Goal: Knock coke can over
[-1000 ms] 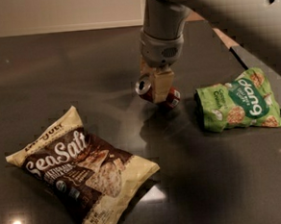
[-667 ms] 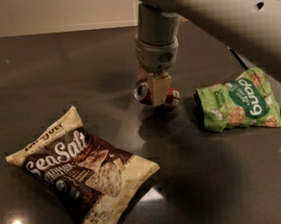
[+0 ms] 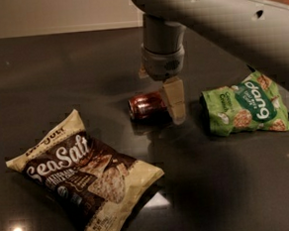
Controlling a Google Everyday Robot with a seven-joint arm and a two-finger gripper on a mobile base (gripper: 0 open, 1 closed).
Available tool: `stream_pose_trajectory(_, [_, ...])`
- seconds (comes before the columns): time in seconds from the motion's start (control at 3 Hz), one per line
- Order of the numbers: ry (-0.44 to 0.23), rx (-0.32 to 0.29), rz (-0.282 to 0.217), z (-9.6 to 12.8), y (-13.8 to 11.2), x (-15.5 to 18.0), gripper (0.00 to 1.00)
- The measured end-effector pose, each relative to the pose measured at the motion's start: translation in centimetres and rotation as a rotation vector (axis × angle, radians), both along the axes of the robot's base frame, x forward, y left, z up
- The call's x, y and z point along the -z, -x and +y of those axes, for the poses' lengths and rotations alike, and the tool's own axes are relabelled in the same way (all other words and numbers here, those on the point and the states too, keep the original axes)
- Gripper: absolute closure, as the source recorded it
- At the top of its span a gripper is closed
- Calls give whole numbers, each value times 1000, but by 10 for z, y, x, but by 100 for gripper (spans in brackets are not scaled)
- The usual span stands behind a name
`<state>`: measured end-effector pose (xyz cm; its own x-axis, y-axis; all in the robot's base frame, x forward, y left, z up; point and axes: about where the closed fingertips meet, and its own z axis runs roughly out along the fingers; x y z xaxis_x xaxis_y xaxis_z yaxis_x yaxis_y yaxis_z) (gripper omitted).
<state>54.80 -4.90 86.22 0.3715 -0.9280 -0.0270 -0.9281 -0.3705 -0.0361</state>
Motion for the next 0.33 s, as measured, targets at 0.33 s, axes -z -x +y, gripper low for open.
stream_pose_trajectory(0.33, [0, 0, 0, 0, 0, 0, 0])
